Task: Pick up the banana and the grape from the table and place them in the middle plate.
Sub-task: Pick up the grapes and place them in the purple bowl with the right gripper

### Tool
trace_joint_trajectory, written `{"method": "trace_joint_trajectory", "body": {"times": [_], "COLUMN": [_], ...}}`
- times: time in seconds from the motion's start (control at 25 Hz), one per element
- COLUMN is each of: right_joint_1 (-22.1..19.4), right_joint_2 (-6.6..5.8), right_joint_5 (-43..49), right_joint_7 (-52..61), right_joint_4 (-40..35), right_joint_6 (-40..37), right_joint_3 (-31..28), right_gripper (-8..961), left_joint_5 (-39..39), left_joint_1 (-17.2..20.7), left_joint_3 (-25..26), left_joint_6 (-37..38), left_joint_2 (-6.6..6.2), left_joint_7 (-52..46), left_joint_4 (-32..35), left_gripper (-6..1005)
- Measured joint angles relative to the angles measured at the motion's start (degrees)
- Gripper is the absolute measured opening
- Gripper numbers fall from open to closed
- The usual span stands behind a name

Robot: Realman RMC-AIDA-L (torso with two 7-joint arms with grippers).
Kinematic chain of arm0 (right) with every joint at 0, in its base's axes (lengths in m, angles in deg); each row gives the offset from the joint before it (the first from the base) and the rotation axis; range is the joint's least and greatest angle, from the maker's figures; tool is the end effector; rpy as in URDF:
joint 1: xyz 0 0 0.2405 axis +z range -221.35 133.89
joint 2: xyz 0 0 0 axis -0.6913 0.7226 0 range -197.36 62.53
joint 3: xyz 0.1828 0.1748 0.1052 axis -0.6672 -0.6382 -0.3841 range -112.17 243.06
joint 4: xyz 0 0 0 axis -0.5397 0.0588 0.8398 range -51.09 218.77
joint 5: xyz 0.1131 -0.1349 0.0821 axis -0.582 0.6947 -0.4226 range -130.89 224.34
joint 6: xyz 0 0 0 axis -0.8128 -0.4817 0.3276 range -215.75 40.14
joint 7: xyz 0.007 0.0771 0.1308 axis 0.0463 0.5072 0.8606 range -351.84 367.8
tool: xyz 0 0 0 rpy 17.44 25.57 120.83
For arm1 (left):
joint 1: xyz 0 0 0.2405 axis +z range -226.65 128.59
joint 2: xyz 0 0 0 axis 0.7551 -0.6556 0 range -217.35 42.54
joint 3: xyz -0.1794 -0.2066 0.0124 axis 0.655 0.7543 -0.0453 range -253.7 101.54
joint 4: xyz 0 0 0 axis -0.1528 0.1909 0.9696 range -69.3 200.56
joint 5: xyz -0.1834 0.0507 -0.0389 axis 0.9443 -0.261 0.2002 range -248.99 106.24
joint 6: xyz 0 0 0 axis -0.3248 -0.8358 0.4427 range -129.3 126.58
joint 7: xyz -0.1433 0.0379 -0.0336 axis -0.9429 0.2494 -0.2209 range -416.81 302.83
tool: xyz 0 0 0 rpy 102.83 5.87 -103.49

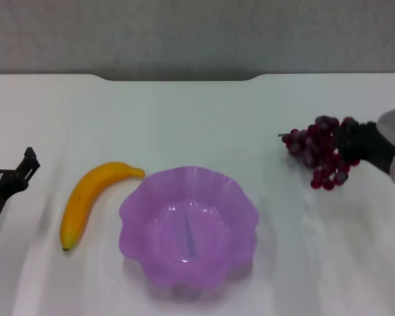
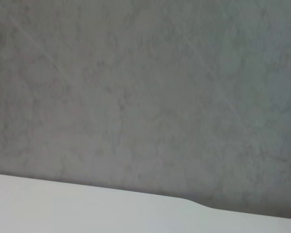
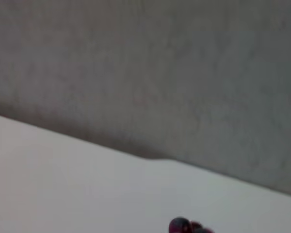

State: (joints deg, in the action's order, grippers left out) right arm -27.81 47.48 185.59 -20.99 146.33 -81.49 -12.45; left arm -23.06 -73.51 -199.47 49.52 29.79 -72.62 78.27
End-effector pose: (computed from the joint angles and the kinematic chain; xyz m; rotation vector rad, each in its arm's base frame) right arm 0.2780 0.3823 -0.0136 -1.9332 0.6600 0.2119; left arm -0.3670 0.3488 -0.0093 -1.4894 -0.8685 -0.6267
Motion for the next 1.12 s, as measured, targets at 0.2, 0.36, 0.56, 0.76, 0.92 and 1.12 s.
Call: {"method": "trace_joint_trajectory", "body": {"times": [0.2,0.36,0.56,0.76,0.92,1.12], "right_joint_1": [-2.1,-2.4,-1.9,1.4,3.0,6.3], "right_joint_2": [0.00,-0.06,-0.03,0.11,0.13,0.31], "right_joint_5": [0.0,0.0,0.0,-0.1,-0.3,-1.0], "right_joint_7": [-3.6,-4.6,-5.8,-6.2,-6.2,-5.7], "right_joint_4": [6.4,9.0,13.2,15.4,15.7,15.3], "right_joint_6": [1.1,1.1,1.2,1.6,1.3,1.2], "right_joint_3": [-1.3,-1.3,-0.5,4.1,6.6,10.4], "right_gripper": [220,218,215,213,214,213], "left_joint_5": [0.0,0.0,-0.1,-0.1,-0.1,-0.2], "left_joint_1": [-0.1,-0.1,-0.2,-0.3,-0.8,-1.3], "left_joint_3": [0.0,0.0,0.0,0.0,0.0,-0.1], "left_joint_6": [-0.5,-1.1,-1.2,-1.2,-0.9,-0.8], "left_joint_2": [-0.03,-0.04,-0.06,-0.11,-0.13,-0.15], "left_joint_7": [0.0,0.0,0.1,0.1,0.1,0.1], "left_joint_4": [0.0,0.0,0.2,0.4,0.4,0.5], "left_gripper": [889,889,889,889,889,889]}}
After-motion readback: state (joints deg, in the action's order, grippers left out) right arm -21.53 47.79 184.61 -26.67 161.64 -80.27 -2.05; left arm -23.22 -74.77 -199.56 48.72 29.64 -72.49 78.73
